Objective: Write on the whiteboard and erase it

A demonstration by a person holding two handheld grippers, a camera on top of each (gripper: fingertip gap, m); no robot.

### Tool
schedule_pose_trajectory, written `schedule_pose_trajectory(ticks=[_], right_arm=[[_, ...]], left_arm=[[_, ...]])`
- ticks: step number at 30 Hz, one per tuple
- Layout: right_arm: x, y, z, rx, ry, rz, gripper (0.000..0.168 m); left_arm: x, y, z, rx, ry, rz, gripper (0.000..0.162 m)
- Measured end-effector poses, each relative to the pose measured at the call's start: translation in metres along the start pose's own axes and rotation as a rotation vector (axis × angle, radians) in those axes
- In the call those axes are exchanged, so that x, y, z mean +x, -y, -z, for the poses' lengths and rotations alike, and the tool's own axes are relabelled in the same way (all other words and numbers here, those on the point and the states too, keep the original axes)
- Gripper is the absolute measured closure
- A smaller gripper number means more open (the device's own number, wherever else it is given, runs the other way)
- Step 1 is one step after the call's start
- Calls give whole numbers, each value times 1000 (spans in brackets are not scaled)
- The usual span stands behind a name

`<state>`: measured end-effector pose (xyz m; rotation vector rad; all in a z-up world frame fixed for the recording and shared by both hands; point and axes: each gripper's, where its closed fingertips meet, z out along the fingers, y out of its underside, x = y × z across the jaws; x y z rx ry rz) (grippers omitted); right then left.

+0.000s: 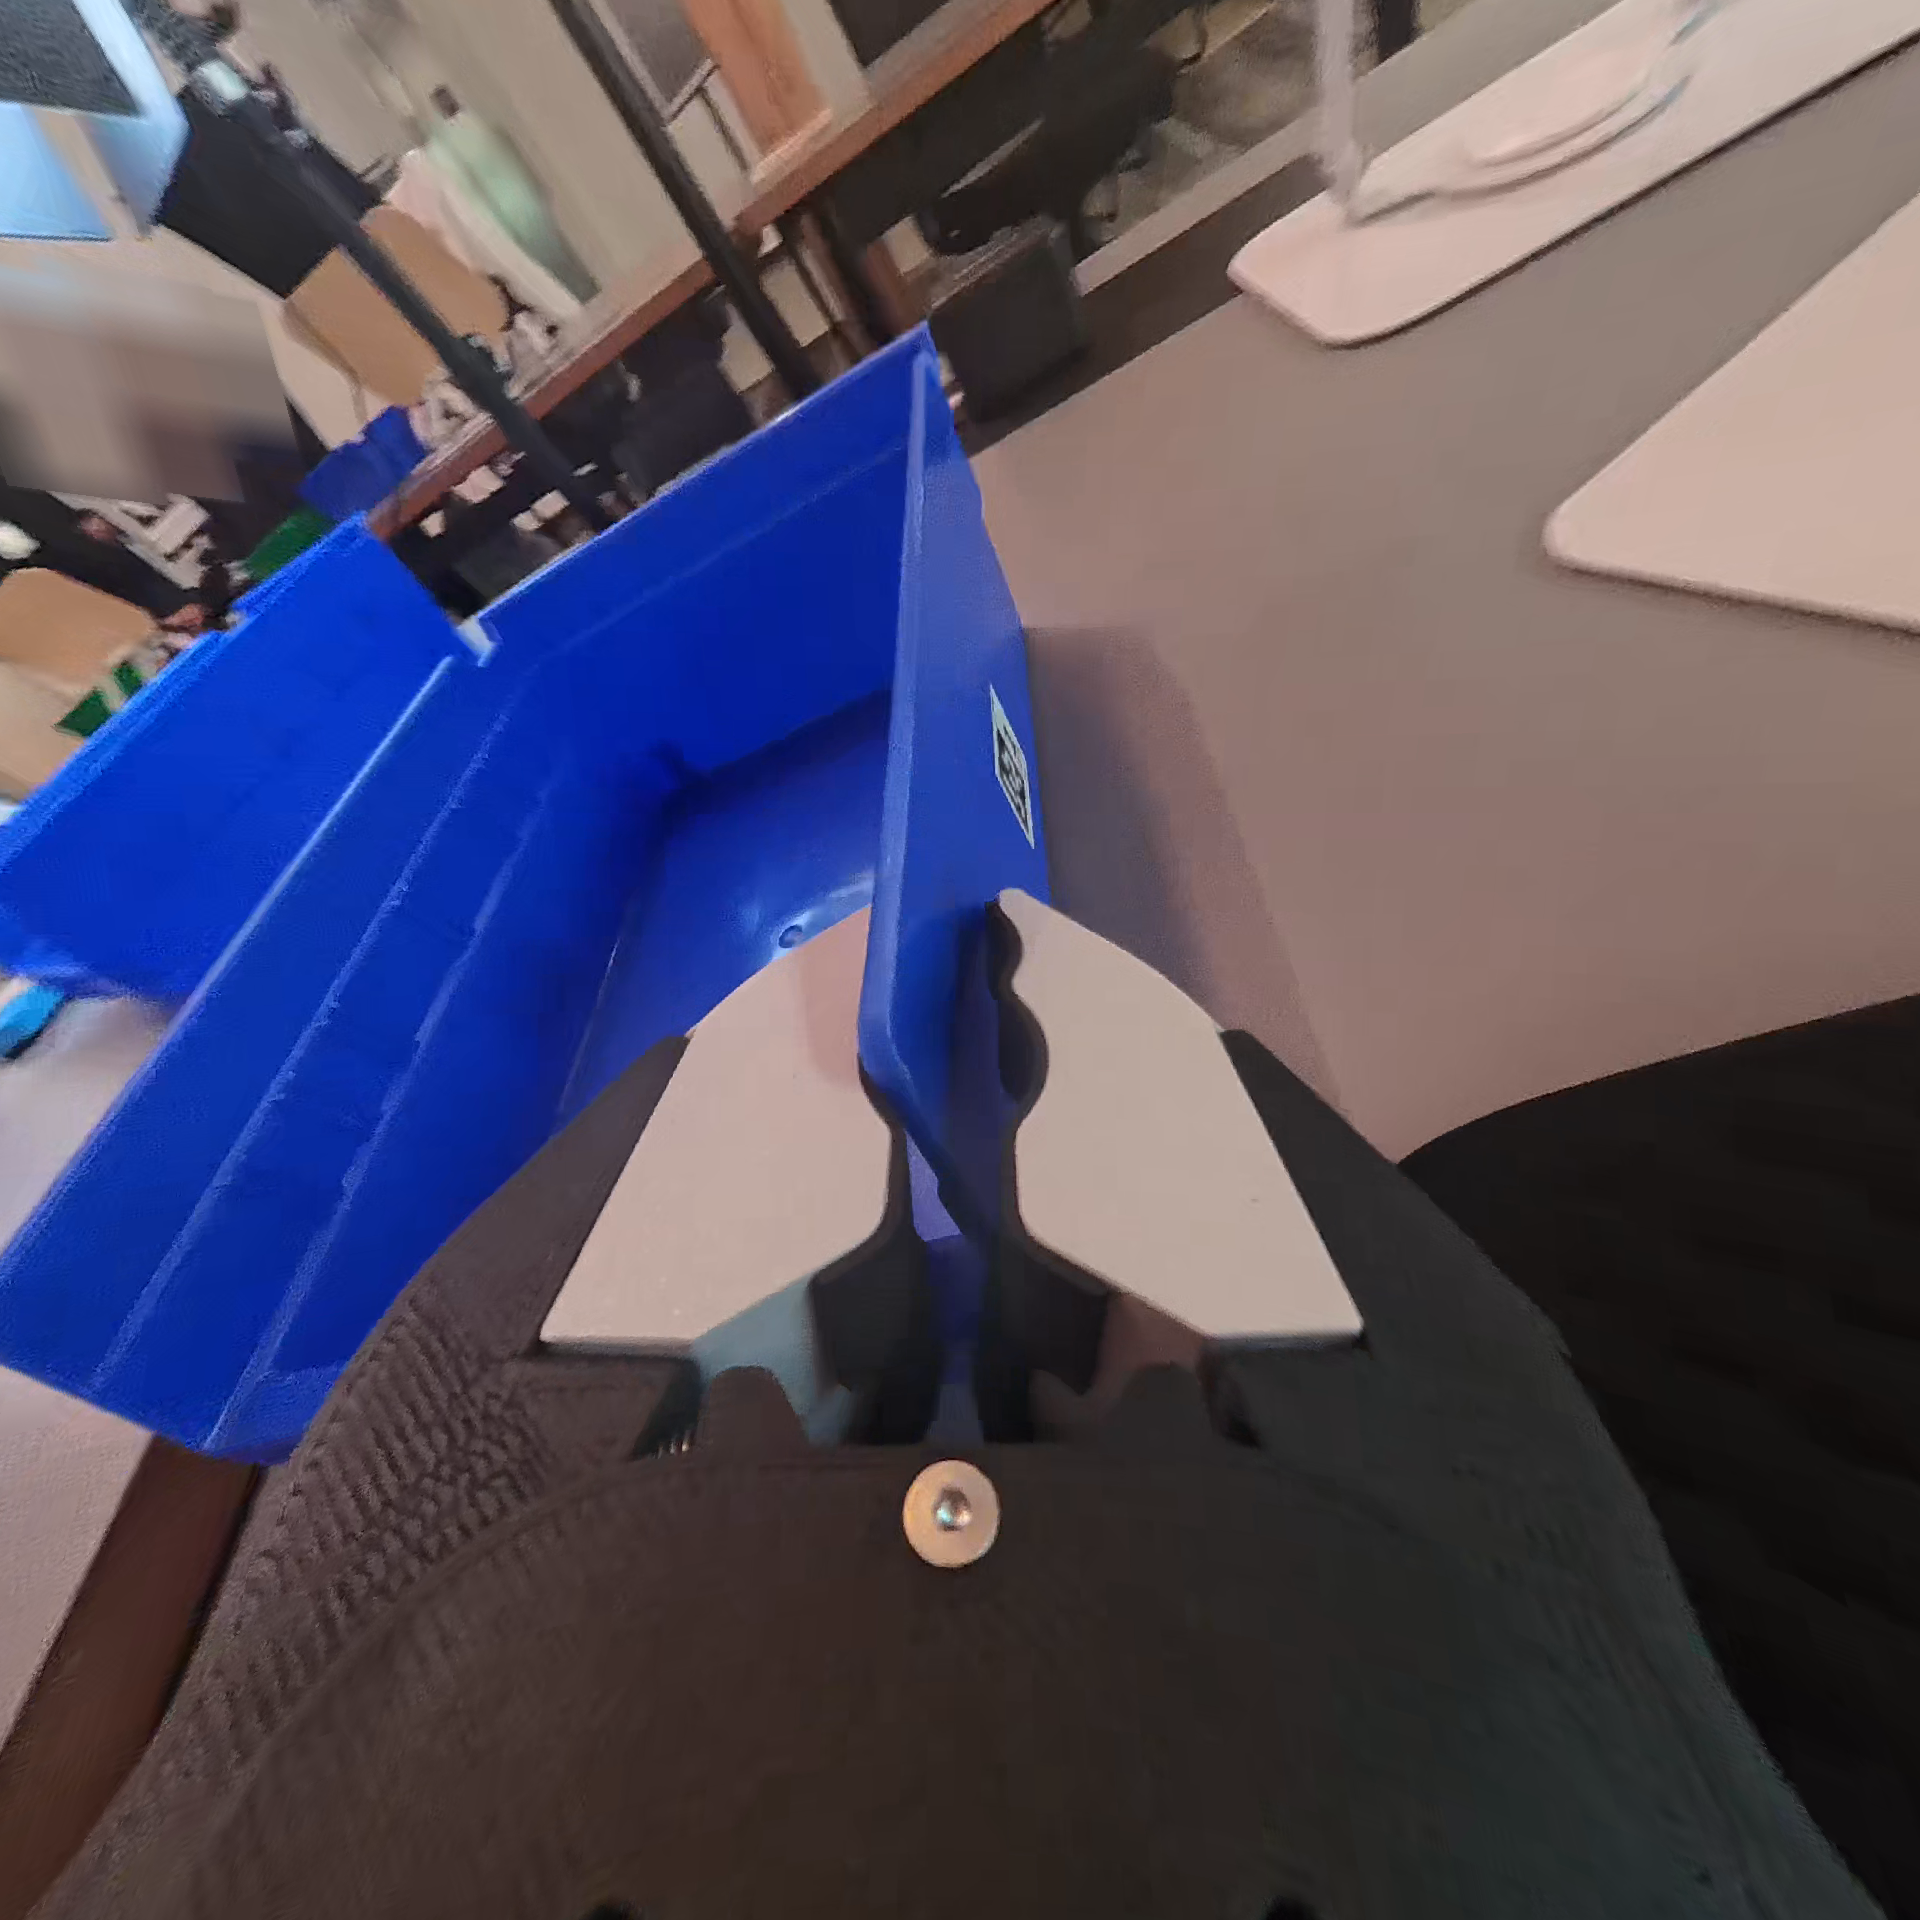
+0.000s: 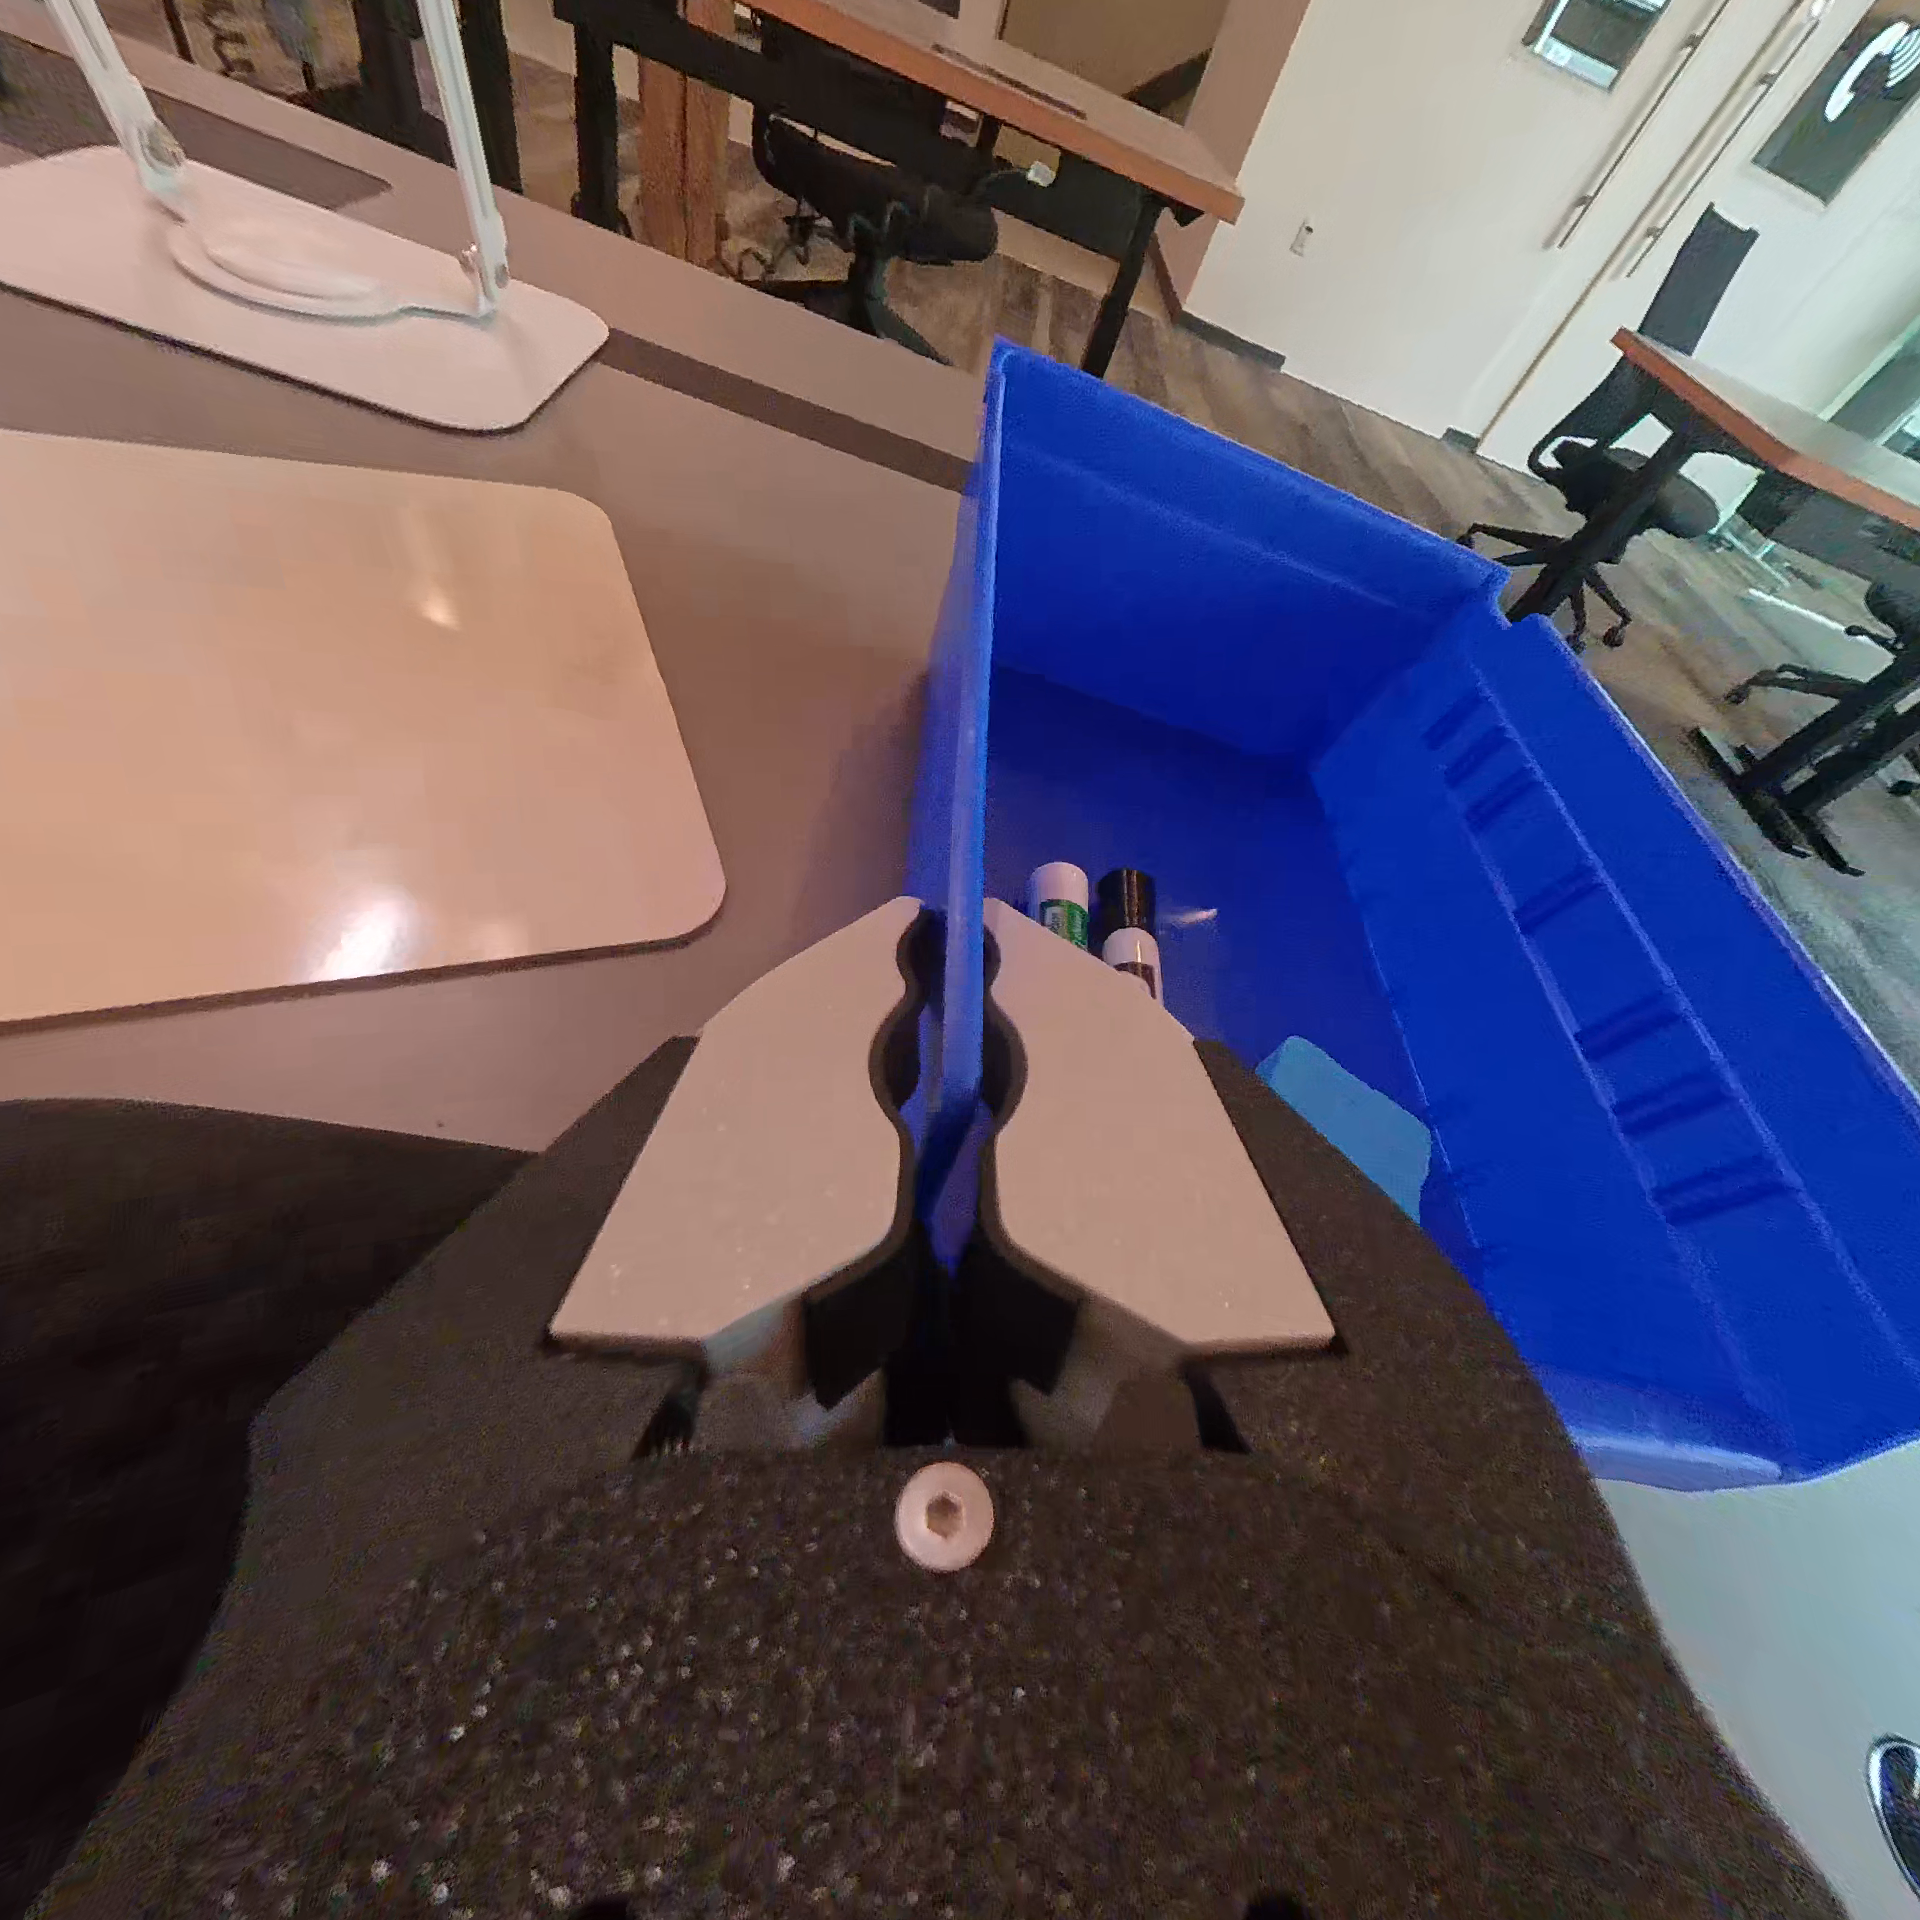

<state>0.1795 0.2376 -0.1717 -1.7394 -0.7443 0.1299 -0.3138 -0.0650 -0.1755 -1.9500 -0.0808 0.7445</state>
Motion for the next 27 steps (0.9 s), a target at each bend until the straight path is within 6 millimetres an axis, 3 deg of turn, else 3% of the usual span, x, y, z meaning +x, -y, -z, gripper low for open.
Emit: schedule_pose_trajectory(ticks=[5, 12, 18, 24, 26, 27], right_arm=[[-27, 24, -2, 7, 28, -19, 163], [-89, 61, -1, 49, 160, -71, 164], [-152, 71, 0, 57, 240, 0, 163], [-206, 69, -2, 43, 311, 91, 163], [-224, 77, 2, 110, 356, 99, 159], [-232, 86, 8, 177, 392, 83, 146]], left_arm=[[37, 33, -9, 36, -94, -3, 153], [83, 75, -16, 91, -202, -38, 153], [116, 85, -20, 117, -257, -51, 153], [134, 88, -20, 122, -299, -37, 155], [136, 93, -17, 149, -291, -49, 151], [136, 104, -9, 214, -272, -57, 144]])
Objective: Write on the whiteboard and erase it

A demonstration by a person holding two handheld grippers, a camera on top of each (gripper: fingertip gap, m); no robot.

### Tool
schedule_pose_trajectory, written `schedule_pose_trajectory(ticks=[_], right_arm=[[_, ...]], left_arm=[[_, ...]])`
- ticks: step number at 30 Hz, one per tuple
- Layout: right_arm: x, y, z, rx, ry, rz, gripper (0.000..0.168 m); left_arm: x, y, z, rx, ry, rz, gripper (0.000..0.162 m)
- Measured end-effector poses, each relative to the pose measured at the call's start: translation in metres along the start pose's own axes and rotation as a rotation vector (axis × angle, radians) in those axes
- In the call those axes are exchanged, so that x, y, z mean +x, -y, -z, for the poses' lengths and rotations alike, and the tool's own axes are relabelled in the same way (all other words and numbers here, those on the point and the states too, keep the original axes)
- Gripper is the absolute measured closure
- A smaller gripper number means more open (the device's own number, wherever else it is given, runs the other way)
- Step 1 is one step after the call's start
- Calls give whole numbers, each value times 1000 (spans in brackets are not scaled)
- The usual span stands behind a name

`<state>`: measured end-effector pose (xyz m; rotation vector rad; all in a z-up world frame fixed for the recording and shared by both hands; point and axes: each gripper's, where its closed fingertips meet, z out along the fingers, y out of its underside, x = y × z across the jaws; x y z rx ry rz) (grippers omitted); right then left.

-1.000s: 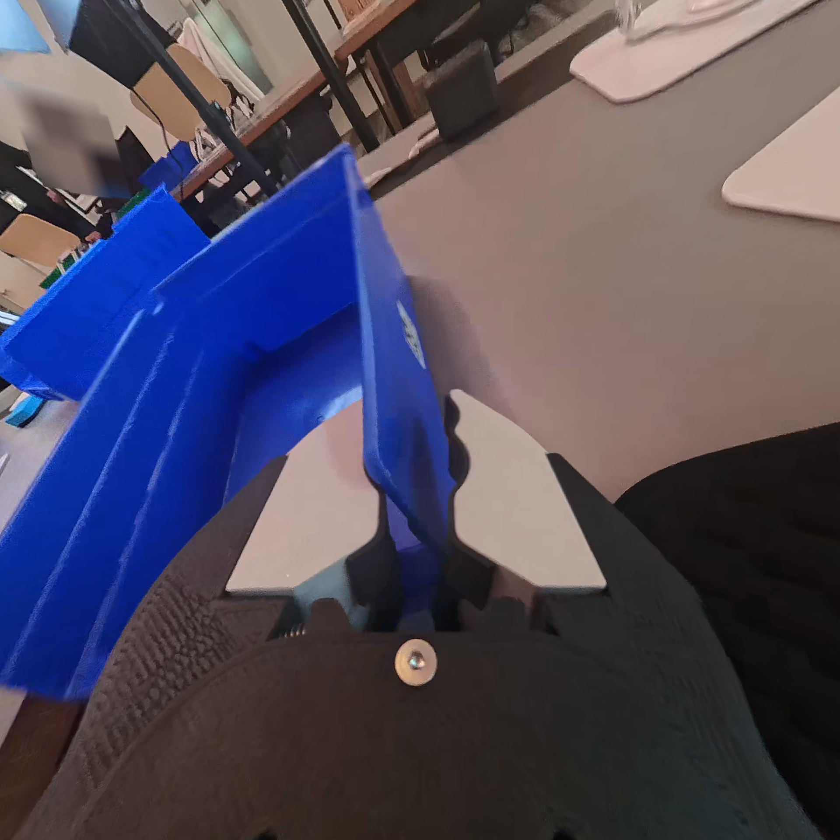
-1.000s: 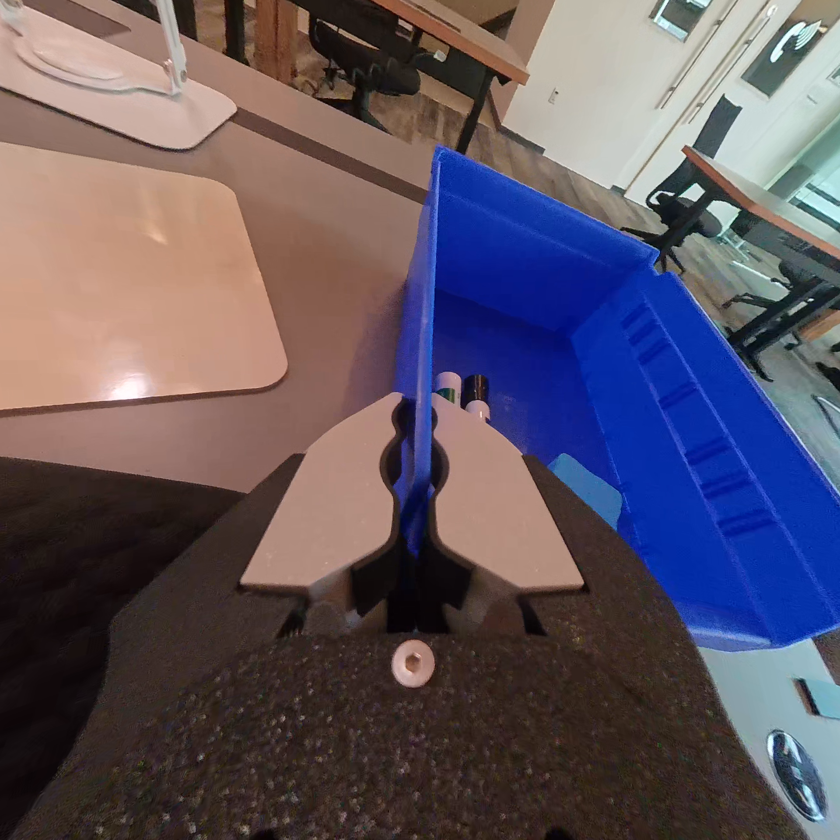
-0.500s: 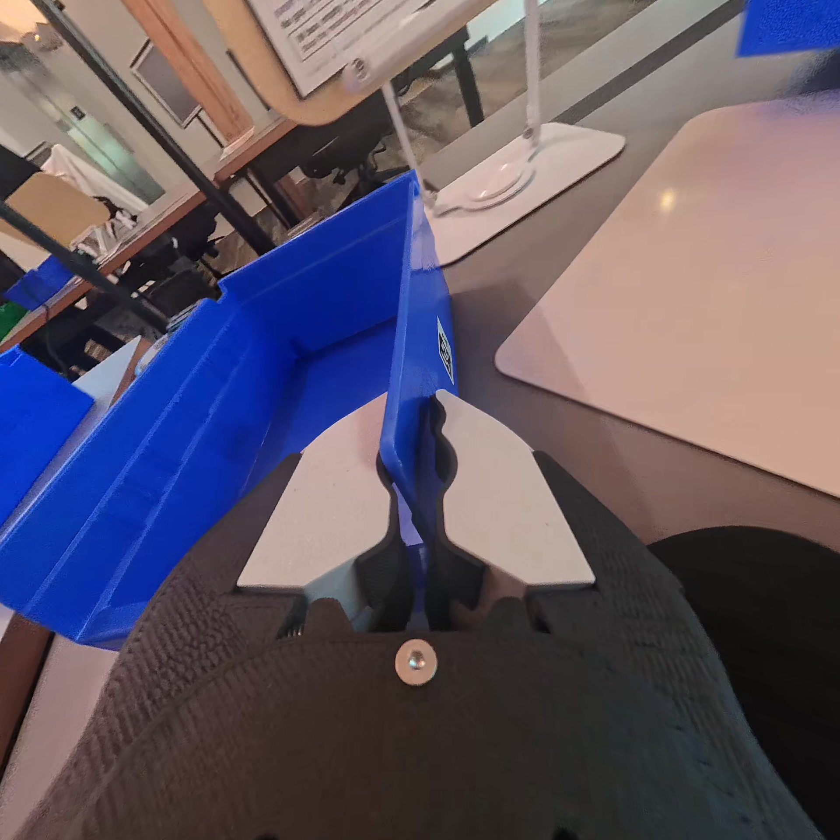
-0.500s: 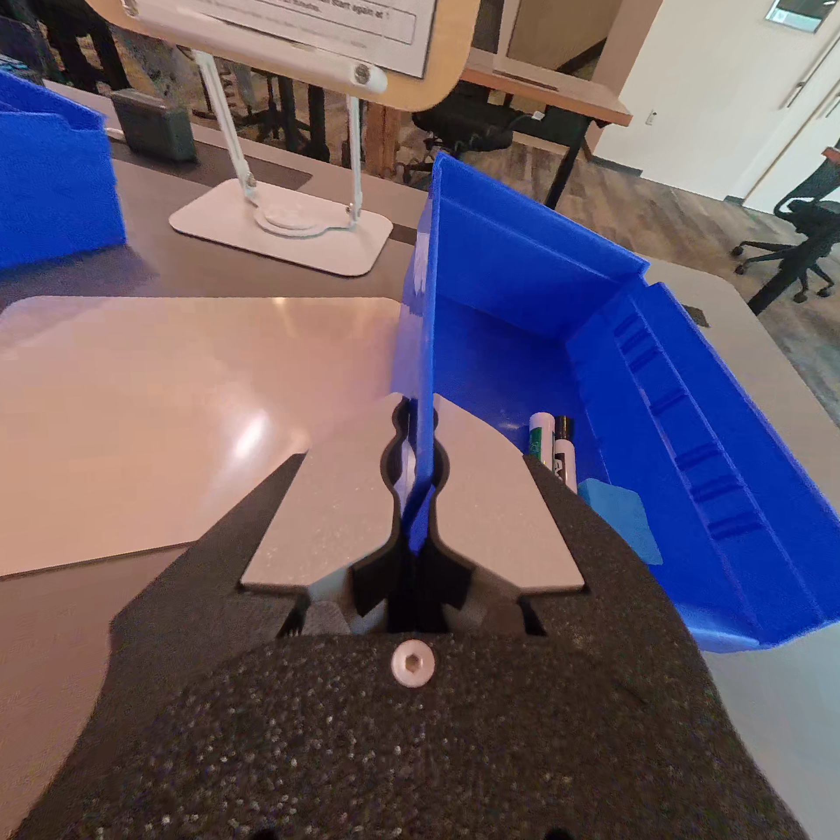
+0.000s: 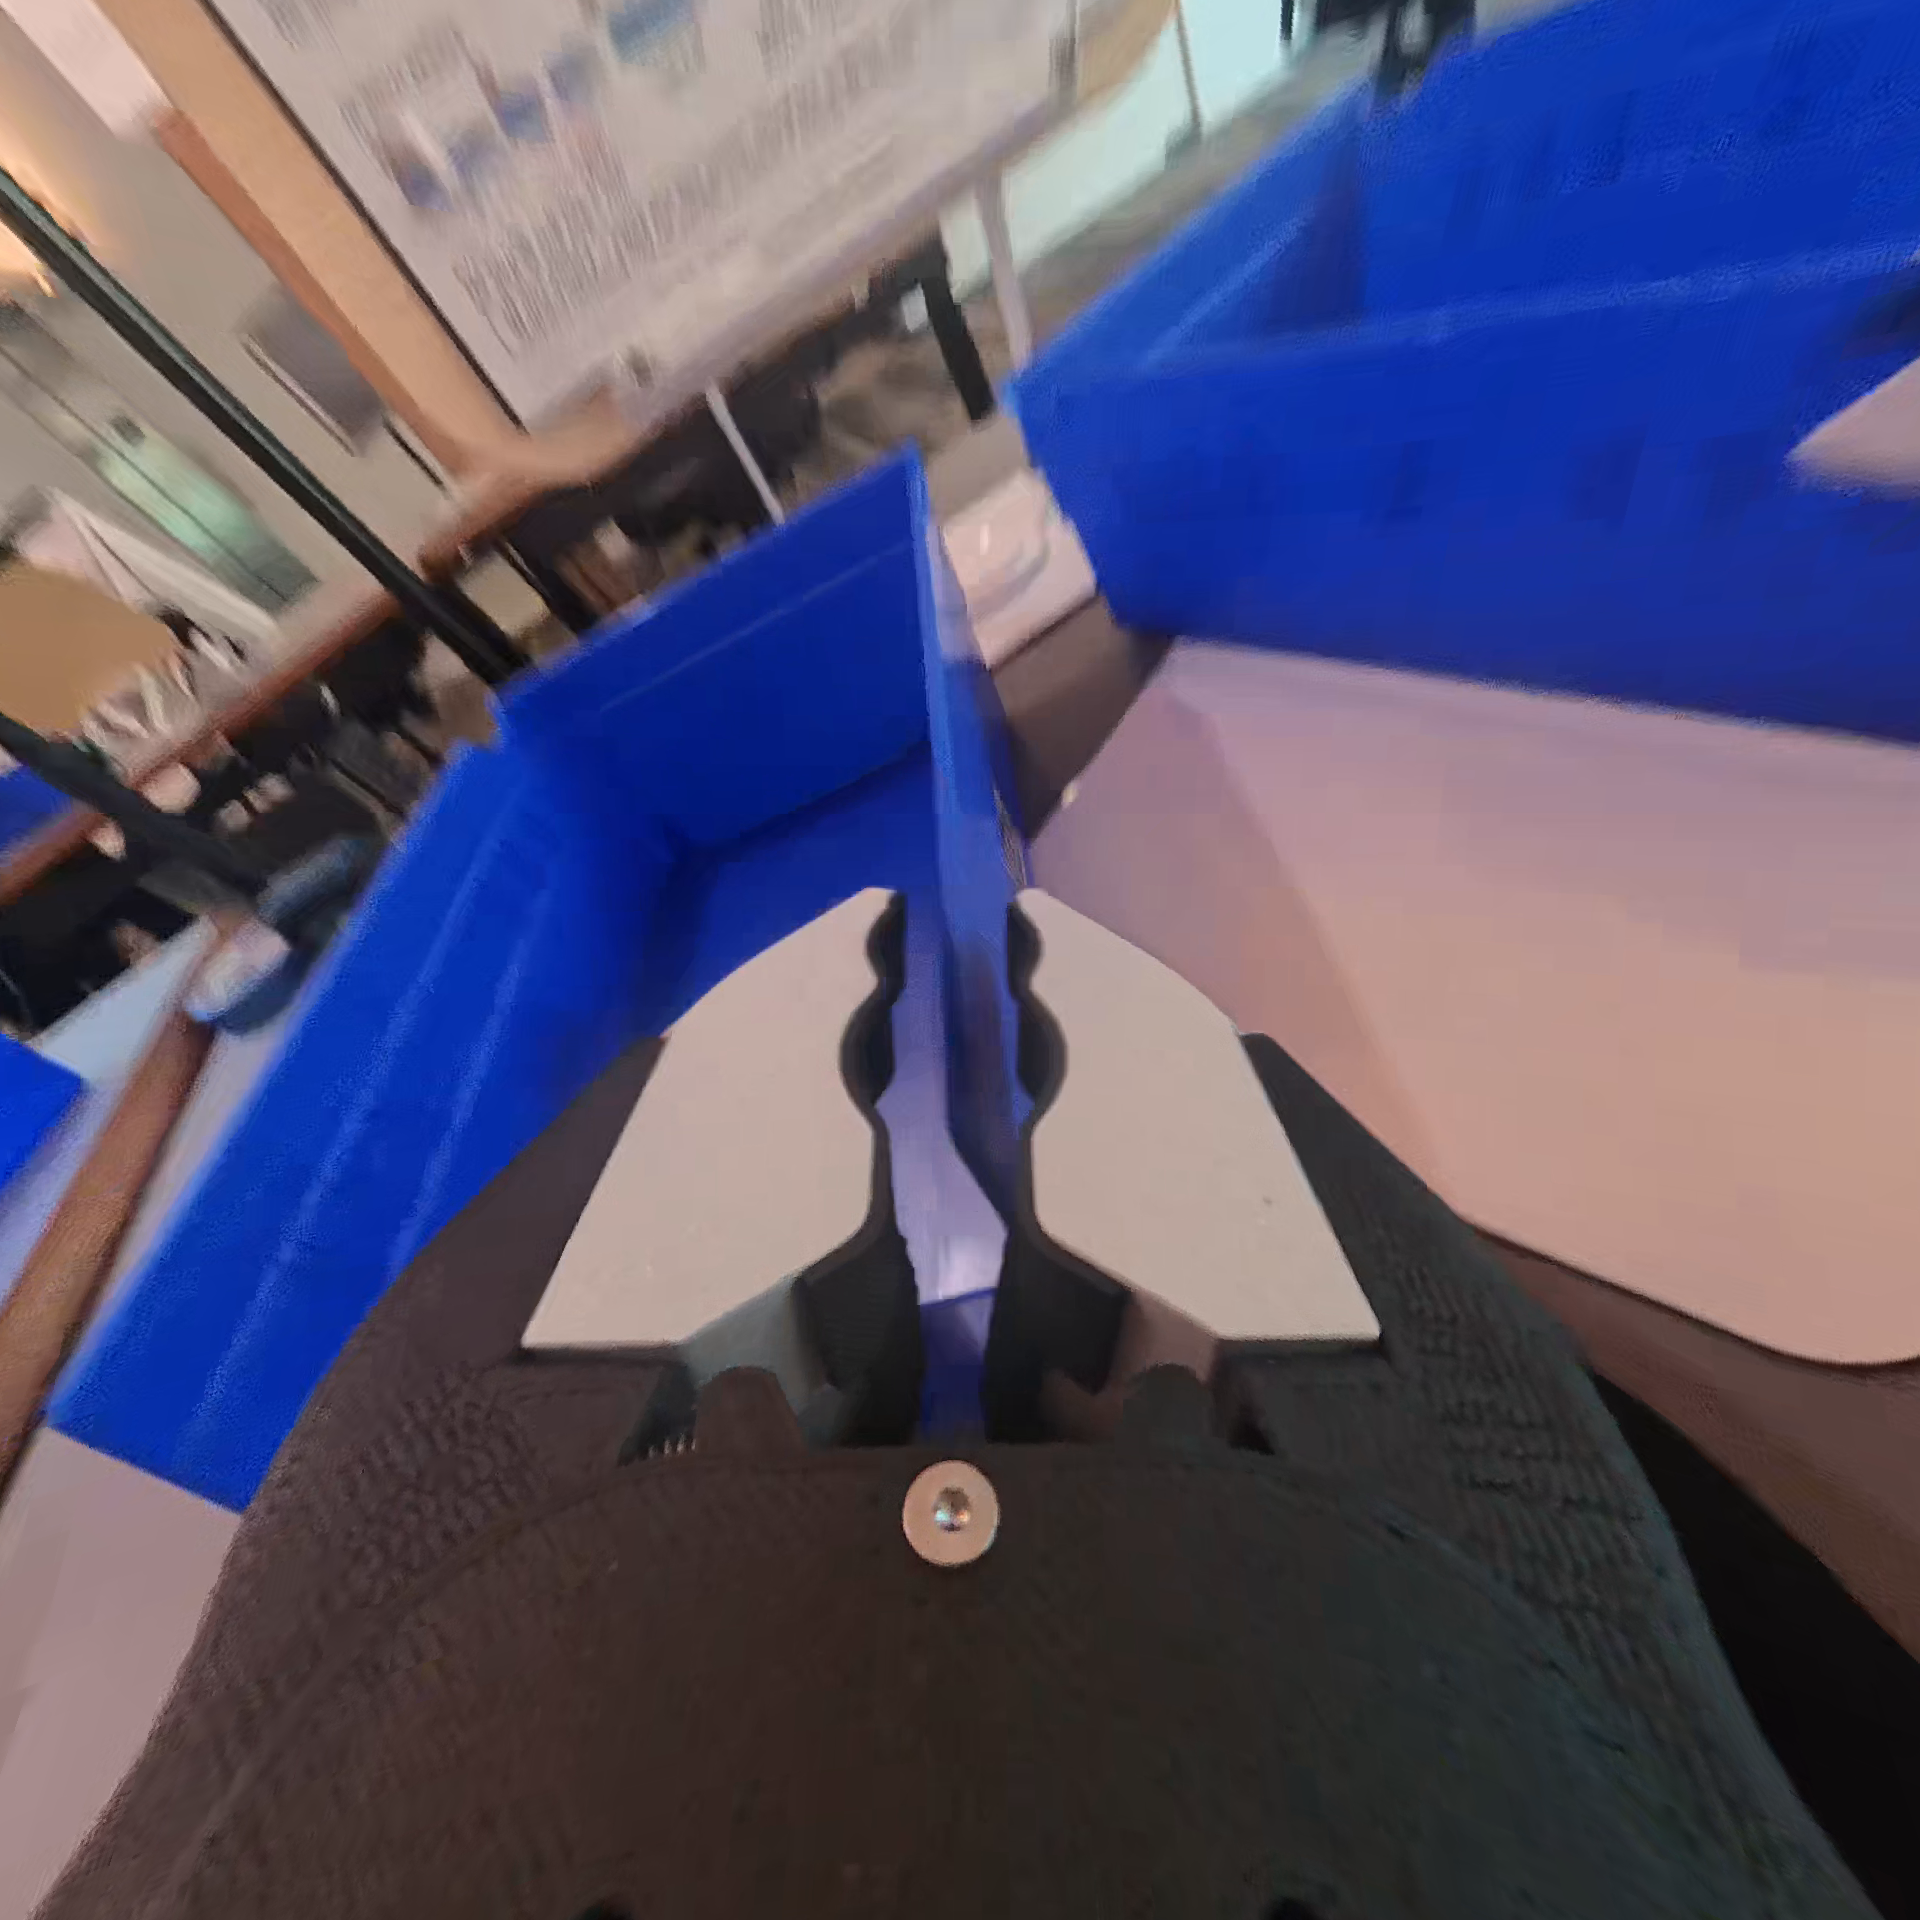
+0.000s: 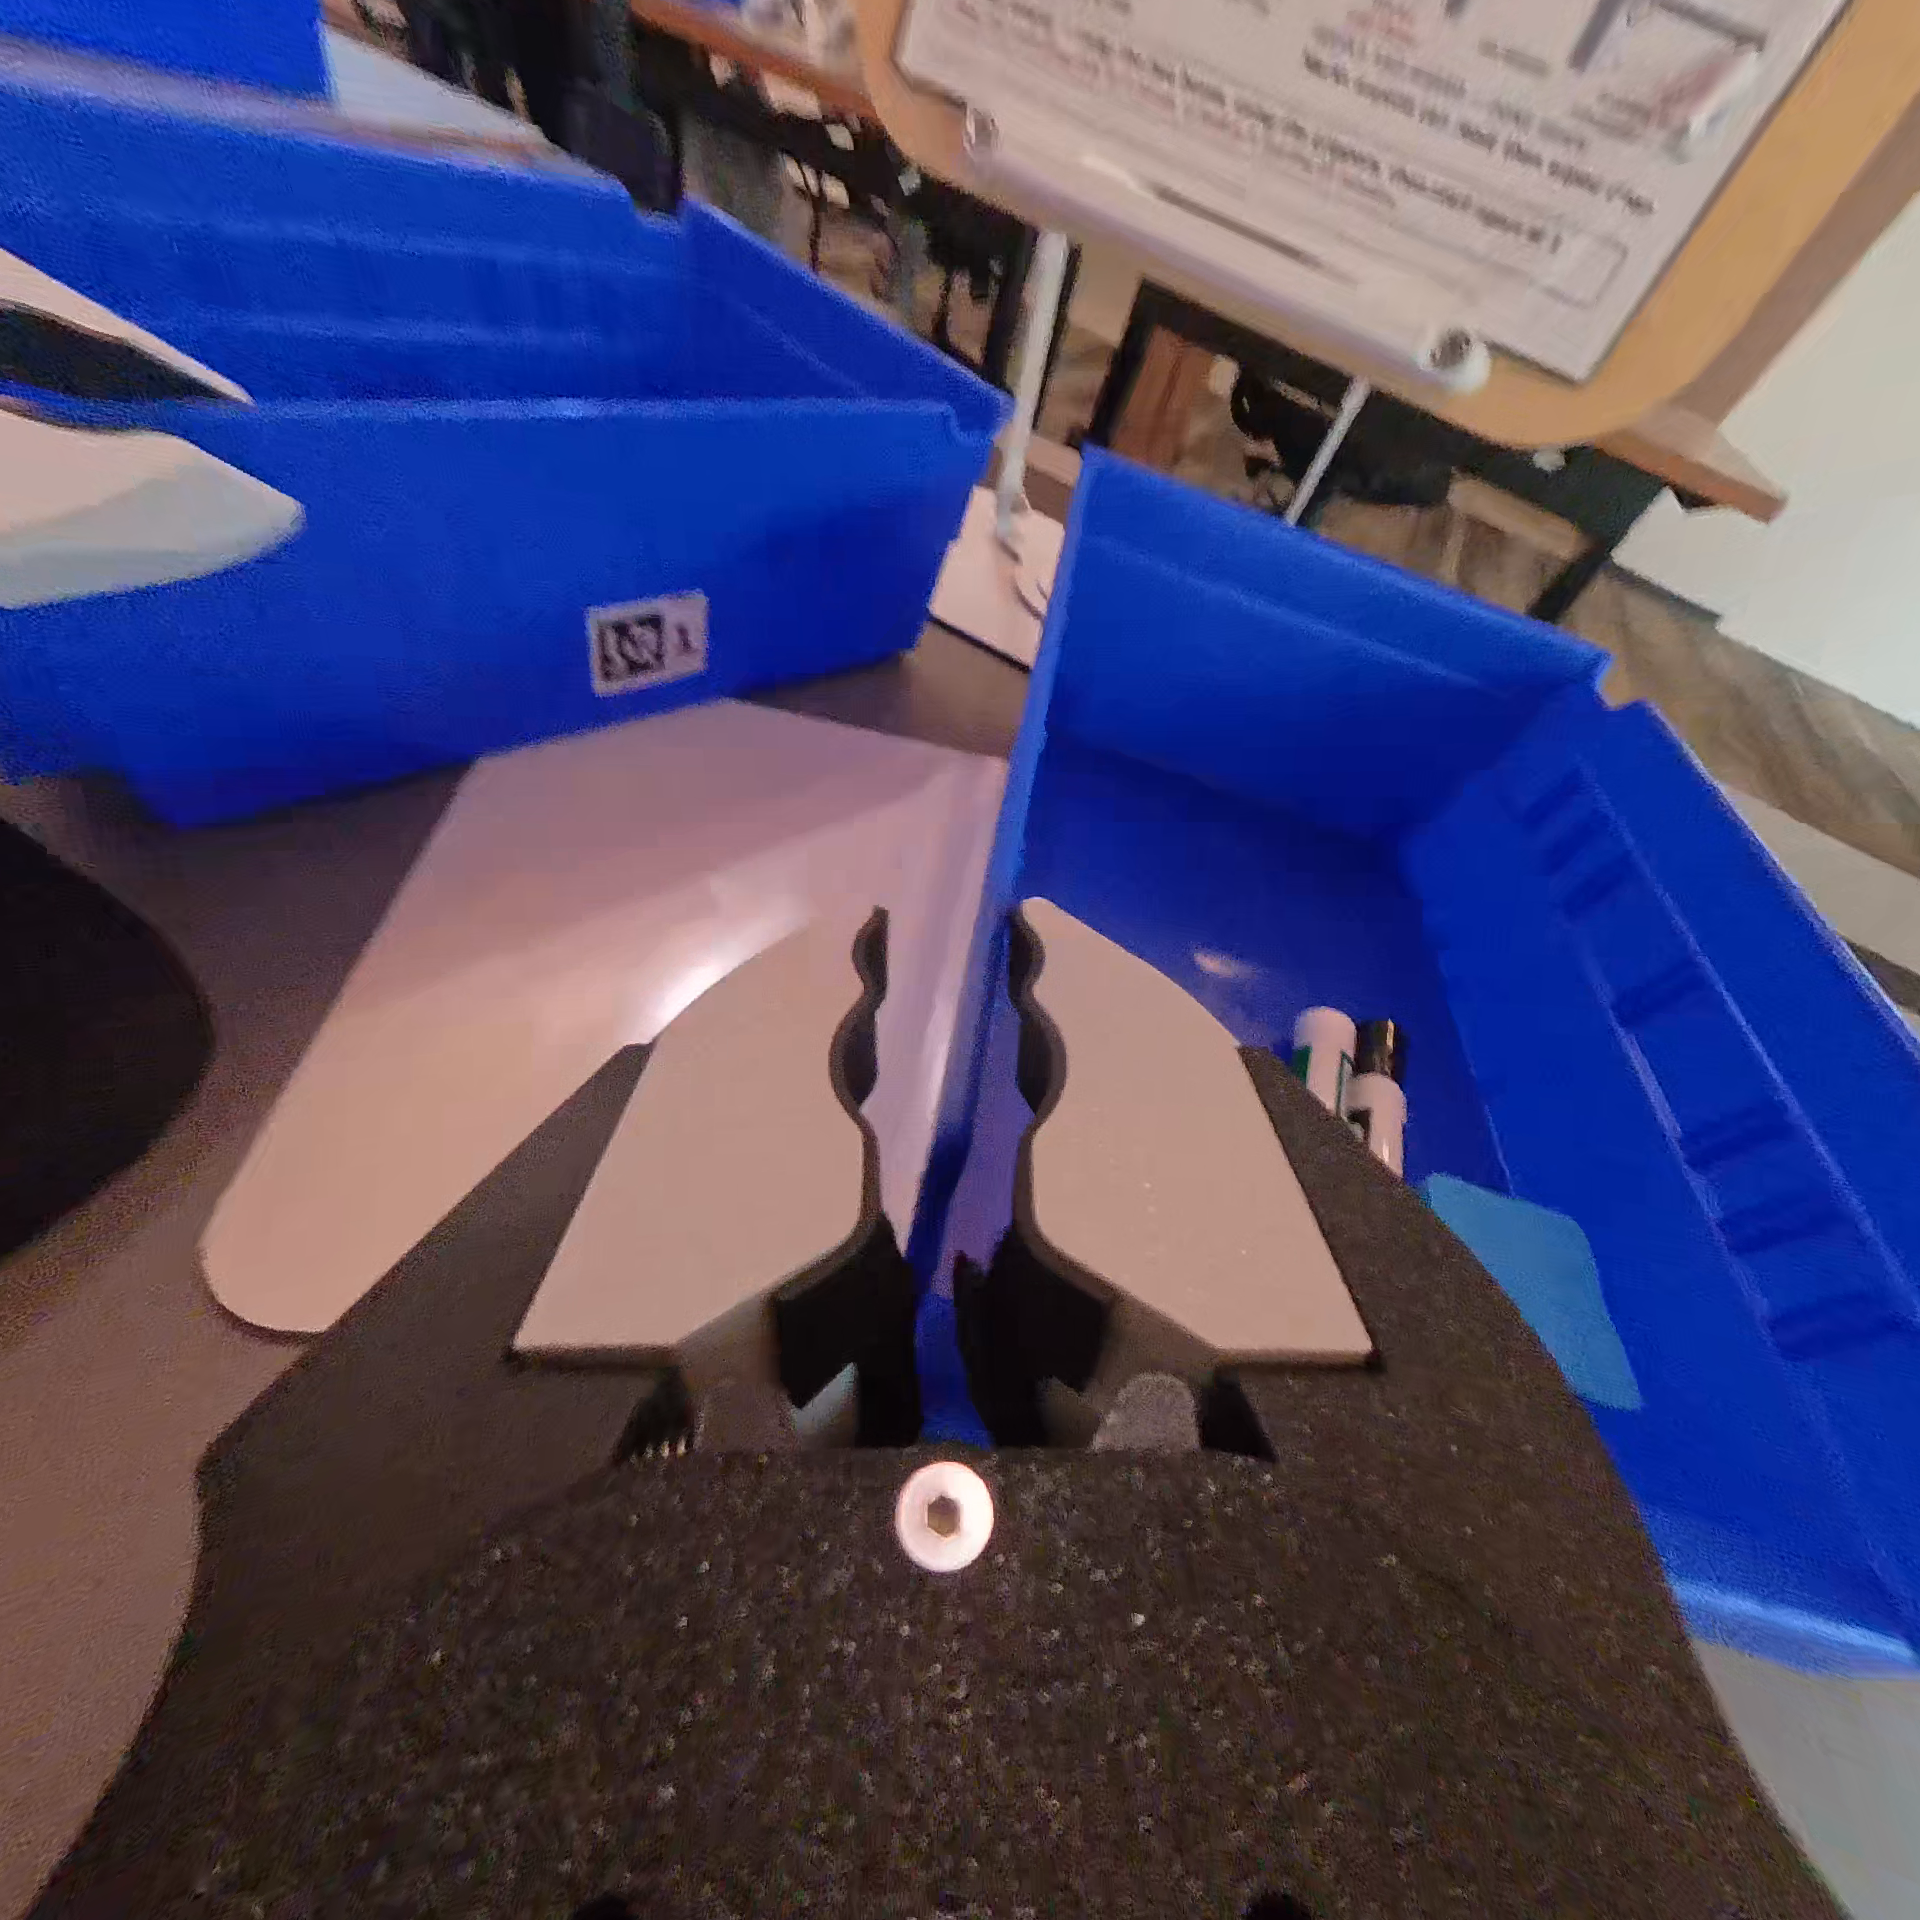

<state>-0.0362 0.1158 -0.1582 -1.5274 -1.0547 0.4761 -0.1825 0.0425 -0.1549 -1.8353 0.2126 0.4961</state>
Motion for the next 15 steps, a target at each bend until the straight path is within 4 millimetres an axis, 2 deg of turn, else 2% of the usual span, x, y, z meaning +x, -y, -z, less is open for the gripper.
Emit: schedule_pose_trajectory(ticks=[2, 4, 6, 8, 10, 12, 14, 15], right_arm=[[-13, 22, 6, 142, 56, -9, 111], [-12, 41, 20, 265, 65, 5, 90], [9, 55, 40, 366, 1, -3, 76], [43, 58, 62, 417, -99, -2, 67], [87, 47, 80, 402, -205, 12, 66], [132, 25, 89, 324, -275, 9, 70], [173, -7, 86, 190, -308, -5, 77], [187, -25, 79, 115, -294, -16, 81]], left_arm=[[6, 33, 18, 134, 9, -22, 133], [25, 67, 36, 271, -52, -7, 120], [50, 92, 51, 372, -149, 45, 105], [79, 106, 56, 423, -276, 131, 85], [108, 107, 48, 390, -420, 272, 61], [128, 100, 27, 301, -489, 381, 45], [142, 91, 3, 229, -497, 432, 43], [149, 88, -8, 194, -493, 435, 43]])
